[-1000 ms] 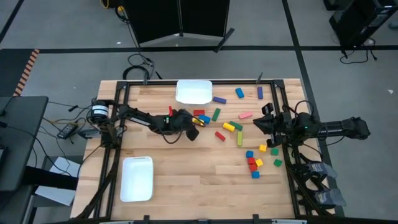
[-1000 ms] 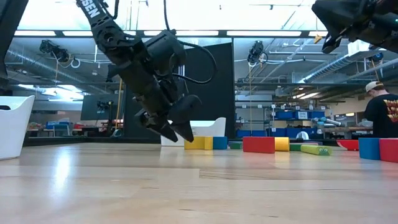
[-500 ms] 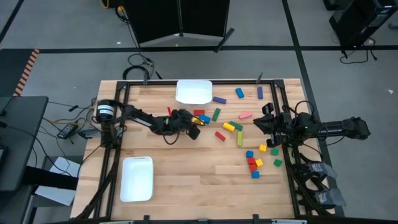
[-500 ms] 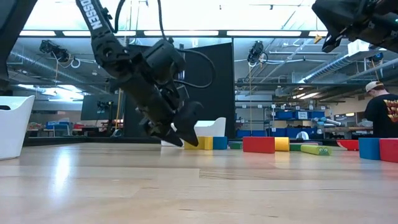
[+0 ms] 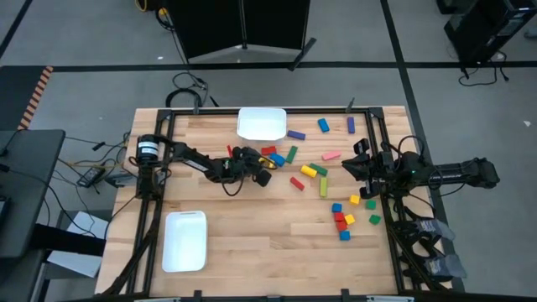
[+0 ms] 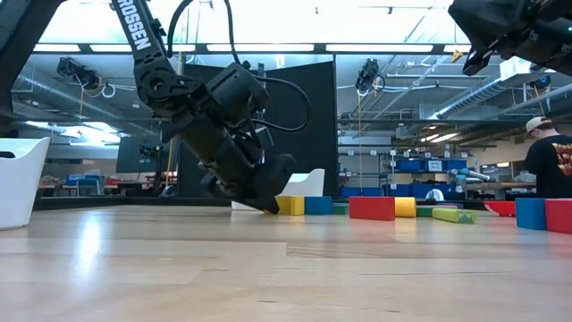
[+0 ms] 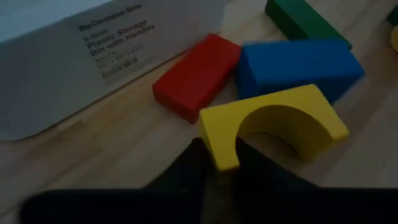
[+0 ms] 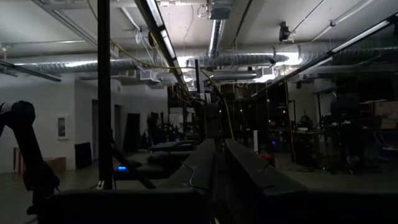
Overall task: Sort blocks by size
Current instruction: Put the yellow arch block into the bottom white bin
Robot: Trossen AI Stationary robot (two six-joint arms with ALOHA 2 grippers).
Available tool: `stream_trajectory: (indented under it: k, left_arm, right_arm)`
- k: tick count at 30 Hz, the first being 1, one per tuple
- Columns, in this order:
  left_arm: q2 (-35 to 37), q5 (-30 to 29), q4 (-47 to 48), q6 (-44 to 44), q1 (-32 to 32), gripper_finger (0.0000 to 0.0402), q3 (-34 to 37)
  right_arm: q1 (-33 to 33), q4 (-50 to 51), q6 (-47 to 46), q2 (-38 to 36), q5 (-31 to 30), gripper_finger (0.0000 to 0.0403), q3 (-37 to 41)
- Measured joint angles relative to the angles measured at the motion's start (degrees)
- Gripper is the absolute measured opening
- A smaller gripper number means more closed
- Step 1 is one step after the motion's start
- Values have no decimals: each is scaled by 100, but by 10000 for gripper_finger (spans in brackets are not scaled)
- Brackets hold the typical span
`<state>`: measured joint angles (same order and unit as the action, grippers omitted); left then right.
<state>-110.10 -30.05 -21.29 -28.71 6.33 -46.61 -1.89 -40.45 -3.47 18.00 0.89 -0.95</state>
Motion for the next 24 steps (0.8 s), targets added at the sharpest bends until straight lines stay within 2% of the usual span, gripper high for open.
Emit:
stream_trajectory:
  k: [1,7,12,15,19,24]
  left_arm:
    - [0,13,-16,2,-7,33,0]
    - [23,115,4,15,-130,34,-2]
    - [427,226,117,-1,-519,34,2]
    - [956,207,467,18,-729,34,-2]
    - [1960,214,1518,24,-1193,34,-4]
    - [3379,986,3380,-182,-2163,34,-14]
  right_arm:
    - [0,0,-2,0,0,48,0]
    - [0,5,-10,0,0,48,0]
    - [0,60,-148,0,0,48,0]
    - [0,79,-147,0,0,48,0]
    - [0,163,-151,0,2,48,0]
    - [0,298,-153,144,1,48,2]
